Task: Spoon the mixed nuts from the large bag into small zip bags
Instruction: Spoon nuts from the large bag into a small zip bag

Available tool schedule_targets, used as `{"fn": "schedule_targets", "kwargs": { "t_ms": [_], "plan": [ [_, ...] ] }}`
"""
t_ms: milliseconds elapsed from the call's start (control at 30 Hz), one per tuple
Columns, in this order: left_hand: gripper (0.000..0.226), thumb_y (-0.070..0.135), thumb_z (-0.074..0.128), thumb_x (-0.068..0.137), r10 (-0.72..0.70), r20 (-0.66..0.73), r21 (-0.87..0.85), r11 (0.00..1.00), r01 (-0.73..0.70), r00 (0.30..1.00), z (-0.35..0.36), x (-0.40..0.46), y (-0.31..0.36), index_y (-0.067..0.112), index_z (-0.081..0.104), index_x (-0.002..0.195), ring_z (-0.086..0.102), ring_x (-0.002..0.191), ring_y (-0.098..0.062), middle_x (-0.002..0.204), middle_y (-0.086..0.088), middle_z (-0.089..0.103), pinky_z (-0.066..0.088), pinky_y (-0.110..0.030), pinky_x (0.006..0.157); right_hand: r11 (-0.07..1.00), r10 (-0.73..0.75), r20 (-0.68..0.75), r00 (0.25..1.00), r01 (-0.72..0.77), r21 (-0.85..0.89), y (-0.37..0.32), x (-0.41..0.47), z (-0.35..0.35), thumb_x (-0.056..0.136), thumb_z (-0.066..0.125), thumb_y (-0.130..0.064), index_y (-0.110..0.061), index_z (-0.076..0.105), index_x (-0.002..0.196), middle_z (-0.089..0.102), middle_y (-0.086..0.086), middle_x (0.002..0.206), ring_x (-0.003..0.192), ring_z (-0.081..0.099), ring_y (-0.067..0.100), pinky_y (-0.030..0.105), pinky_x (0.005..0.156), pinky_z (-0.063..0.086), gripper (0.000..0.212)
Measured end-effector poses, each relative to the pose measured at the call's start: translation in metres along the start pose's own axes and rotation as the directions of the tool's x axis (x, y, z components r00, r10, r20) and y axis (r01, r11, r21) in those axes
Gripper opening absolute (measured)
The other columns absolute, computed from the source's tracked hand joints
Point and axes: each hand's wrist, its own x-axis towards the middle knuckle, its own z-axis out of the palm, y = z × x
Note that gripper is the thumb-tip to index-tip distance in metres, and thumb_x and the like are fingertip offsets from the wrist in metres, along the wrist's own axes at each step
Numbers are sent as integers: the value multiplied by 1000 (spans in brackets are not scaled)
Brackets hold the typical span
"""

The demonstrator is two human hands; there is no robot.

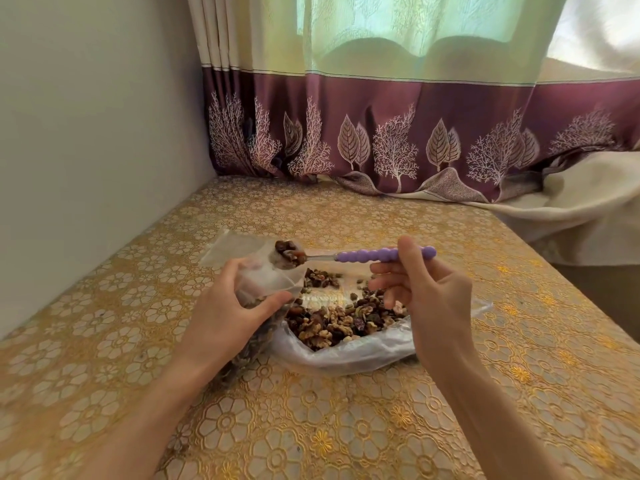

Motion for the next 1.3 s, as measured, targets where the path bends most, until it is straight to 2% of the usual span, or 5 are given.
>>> {"fn": "schedule_targets", "kwargs": {
  "t_ms": [300,500,633,933,1300],
  "plan": [
    [46,64,62,52,-34,-27,-172,985,29,999,2,-4,5,44,45,91,53,71,24,82,26,55,42,-8,57,992,-125,231,965,113,63,-1,-8,10,84,55,-25,-9,69,87,74,3,75,63,69,16,19,44,48,21],
    [43,55,69,63,2,-128,-223,974,-30,992,2,-4,1,31,53,94,61,76,5,85,16,63,48,-13,63,983,-85,158,984,58,172,1,-2,4,83,55,-28,-4,64,96,73,7,81,65,67,17,21,45,48,29],
    [41,49,68,68,-11,-198,-310,949,-52,980,0,-2,1,30,53,101,59,78,13,87,33,61,44,-2,61,968,-10,15,1000,6,250,2,5,-4,83,56,-31,-5,66,95,72,7,79,63,66,15,19,46,48,31],
    [39,50,66,71,-10,-270,-338,937,-85,963,-3,-3,0,39,50,105,59,81,13,89,26,64,47,-6,65,896,-192,-185,964,95,-434,19,13,-26,93,53,-39,-25,68,69,71,-9,65,50,64,8,22,50,51,32],
    [48,50,66,70,29,-261,-303,946,-111,965,-2,-2,0,28,50,111,60,80,11,84,32,63,47,-14,70,909,-2,-61,998,-23,-416,26,11,-14,93,57,-30,-20,72,70,74,-2,73,53,66,20,24,45,49,29]
  ]
}}
